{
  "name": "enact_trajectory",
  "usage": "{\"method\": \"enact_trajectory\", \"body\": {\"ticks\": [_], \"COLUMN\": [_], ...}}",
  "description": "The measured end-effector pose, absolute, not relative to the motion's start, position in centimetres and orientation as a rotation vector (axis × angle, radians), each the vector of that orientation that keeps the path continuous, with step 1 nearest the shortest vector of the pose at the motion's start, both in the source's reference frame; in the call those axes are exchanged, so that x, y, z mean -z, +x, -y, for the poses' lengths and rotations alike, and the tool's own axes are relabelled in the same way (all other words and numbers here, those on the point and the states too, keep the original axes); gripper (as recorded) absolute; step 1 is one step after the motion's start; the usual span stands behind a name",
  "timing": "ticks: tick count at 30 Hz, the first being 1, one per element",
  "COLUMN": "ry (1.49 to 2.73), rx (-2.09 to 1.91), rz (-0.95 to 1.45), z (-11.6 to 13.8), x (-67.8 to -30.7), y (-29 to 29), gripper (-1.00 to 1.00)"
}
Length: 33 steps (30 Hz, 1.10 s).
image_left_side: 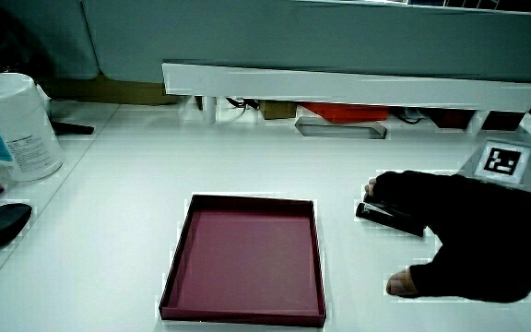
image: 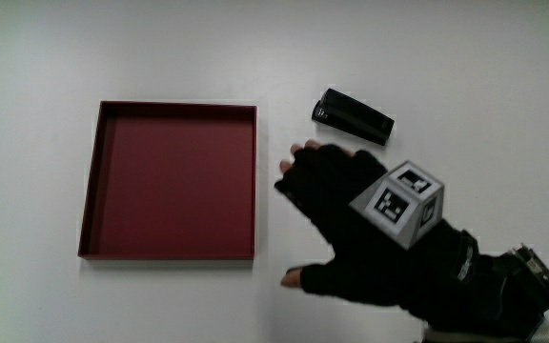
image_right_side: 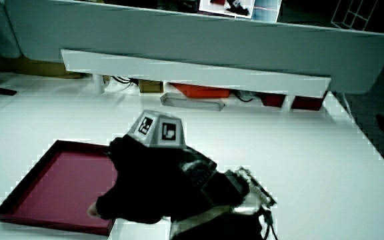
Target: Pick stapper from desk
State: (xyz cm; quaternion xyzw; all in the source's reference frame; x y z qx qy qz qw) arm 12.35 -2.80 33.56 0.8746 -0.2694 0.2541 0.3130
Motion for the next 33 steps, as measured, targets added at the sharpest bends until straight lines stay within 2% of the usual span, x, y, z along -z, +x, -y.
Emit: {"method": "enact_trajectory", "body": {"ticks": [6, 8, 9, 10, 16, 17, 18, 19, 20, 33], "ry": [2.331, 2.291, 2.216, 2.302, 2.275, 2.263, 2.177, 2.187, 2.258, 2.173], "rx": [-0.721, -0.777, -0.808, -0.763, -0.819, -0.839, -0.866, -0.868, -0.851, -0.891], "rz": [0.529, 0.504, 0.485, 0.472, 0.345, 0.337, 0.306, 0.308, 0.285, 0.133], "z": [6.4, 7.2, 7.6, 8.1, 10.3, 10.5, 10.8, 11.1, 11.4, 12.7], "x": [-36.2, -35.9, -36.1, -36.9, -39.6, -39.6, -40.0, -40.6, -41.2, -47.4], "y": [14.8, 14.7, 14.7, 15.1, 16.4, 16.4, 16.6, 16.8, 17.1, 18.3], "gripper": [0.00, 0.00, 0.00, 0.00, 0.00, 0.00, 0.00, 0.00, 0.00, 0.00]}}
